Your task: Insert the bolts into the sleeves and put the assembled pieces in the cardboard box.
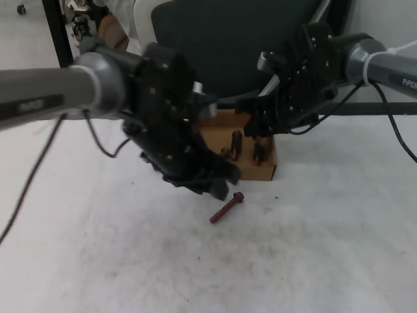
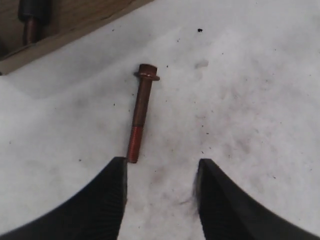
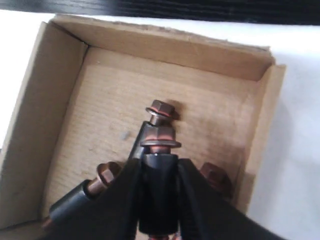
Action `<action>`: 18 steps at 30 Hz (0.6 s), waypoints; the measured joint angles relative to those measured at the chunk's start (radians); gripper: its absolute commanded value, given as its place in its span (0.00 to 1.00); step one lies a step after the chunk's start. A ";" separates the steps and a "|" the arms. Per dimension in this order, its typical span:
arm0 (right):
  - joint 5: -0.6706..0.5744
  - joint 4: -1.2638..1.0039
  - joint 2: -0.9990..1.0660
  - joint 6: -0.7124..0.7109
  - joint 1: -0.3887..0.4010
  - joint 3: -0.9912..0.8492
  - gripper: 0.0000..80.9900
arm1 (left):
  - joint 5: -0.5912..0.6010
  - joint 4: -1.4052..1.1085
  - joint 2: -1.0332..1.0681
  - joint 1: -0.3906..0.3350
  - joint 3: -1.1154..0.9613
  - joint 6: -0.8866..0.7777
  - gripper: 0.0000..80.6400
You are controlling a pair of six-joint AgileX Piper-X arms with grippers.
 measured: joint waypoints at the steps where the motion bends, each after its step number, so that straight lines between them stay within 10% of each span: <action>1: -0.007 -0.001 0.000 0.003 0.000 0.000 0.00 | -0.016 0.000 0.002 -0.002 -0.002 0.015 0.52; 18: -0.037 -0.032 0.000 0.029 0.000 0.000 0.00 | -0.136 -0.048 0.116 -0.035 -0.041 0.087 0.52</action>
